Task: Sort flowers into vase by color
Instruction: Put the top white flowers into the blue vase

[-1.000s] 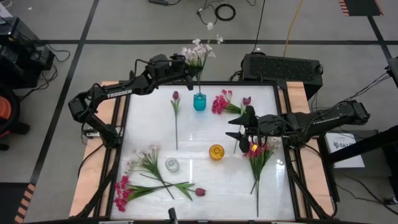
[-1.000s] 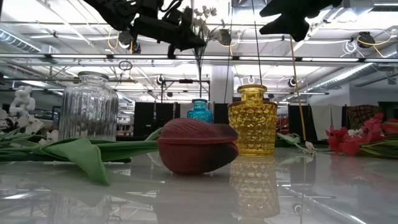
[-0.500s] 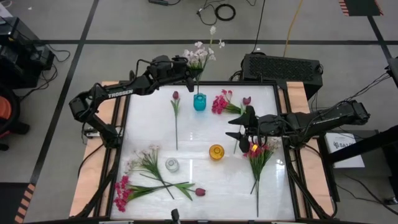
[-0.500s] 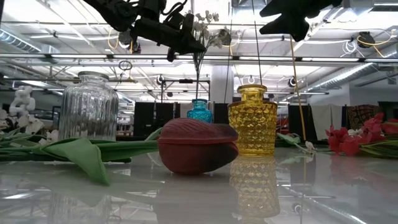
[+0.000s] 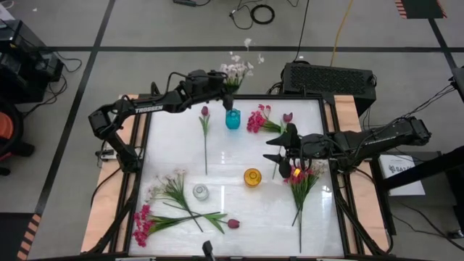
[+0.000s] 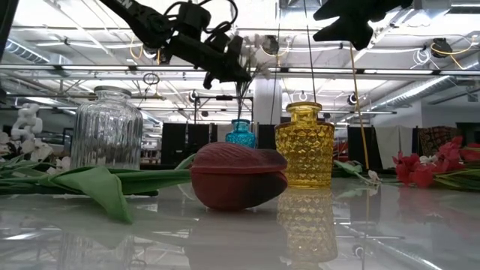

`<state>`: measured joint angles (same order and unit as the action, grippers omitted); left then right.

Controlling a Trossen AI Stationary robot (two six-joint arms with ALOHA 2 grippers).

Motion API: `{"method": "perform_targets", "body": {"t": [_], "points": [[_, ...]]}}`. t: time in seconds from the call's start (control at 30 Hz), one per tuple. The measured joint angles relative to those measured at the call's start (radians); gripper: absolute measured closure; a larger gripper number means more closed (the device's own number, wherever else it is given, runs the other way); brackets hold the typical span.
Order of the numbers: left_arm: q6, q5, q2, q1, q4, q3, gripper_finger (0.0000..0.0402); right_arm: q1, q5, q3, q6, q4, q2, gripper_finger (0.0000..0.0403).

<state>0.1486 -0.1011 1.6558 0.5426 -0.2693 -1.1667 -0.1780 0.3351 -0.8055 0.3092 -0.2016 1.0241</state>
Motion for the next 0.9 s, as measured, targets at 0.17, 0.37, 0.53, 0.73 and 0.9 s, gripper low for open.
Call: {"method": "perform_targets", "body": {"t": [0.17, 0.37, 0.53, 0.73, 0.9], "points": [[0.000, 0.000, 0.000, -0.004, 0.038, 0.000, 0.0370, 0.000, 0.000, 0.000, -0.002, -0.002, 0.000, 0.0163], [0.000, 0.001, 0.000, -0.011, 0.088, 0.000, 0.0315, 0.000, 0.000, 0.000, -0.003, -0.002, 0.000, 0.0163], [-0.018, 0.001, 0.000, -0.013, 0.163, 0.000, 0.0277, 0.000, 0.000, 0.000, 0.013, -0.002, 0.000, 0.0163], [-0.054, 0.001, -0.001, -0.013, 0.249, 0.000, 0.0229, 0.000, 0.000, 0.000, 0.017, -0.005, 0.000, 0.0163], [-0.080, -0.004, -0.028, -0.013, 0.309, 0.000, 0.0161, 0.000, 0.000, 0.000, 0.013, -0.014, 0.000, 0.0163]]}}
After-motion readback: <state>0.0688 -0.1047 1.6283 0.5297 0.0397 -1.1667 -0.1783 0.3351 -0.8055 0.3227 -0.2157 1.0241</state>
